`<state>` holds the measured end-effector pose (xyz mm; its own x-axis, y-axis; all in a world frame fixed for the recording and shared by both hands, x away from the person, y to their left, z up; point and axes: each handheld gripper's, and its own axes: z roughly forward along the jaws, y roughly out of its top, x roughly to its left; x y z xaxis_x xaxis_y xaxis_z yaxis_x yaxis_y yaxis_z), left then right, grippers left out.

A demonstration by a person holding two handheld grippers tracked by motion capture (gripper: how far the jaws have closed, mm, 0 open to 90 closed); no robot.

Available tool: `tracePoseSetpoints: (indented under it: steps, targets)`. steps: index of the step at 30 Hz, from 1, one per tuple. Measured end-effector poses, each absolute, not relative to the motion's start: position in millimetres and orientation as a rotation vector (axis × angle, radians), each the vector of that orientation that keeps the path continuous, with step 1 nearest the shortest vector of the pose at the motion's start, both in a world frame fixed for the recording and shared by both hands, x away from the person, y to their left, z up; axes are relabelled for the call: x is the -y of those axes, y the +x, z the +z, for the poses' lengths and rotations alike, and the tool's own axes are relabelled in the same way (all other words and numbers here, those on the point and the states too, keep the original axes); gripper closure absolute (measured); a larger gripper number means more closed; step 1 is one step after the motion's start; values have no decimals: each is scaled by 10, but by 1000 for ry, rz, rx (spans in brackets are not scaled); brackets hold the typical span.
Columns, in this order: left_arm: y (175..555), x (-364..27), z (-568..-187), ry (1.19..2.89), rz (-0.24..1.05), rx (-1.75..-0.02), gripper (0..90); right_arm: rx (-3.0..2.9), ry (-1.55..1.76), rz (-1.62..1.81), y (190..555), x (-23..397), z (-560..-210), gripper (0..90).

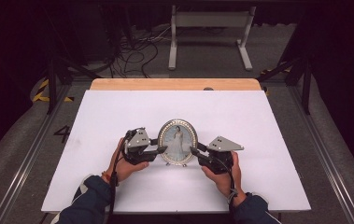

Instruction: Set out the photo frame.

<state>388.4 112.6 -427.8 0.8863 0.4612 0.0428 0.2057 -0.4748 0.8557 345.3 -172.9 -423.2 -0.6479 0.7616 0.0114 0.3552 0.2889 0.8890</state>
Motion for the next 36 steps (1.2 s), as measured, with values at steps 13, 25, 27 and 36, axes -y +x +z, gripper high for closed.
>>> tracePoseSetpoints:
  steps: [13, 25, 27, 36]
  targets:
    - [3833, -1118, -4275, 2079, 353, -496, 639, -2141, 986, 1298, 3458, 1705, -4237, 702]
    - [3832, -1101, -4274, 2086, 378, -485, 632, -2156, 985, 1284, 3454, 1689, -4249, 688]
    - [3827, -1098, -4274, 2086, 381, -486, 632, -2156, 982, 1283, 3455, 1687, -4251, 686]
    - [3819, -1096, -4271, 2086, 380, -495, 633, -2188, 956, 1274, 3484, 1701, -4248, 685]
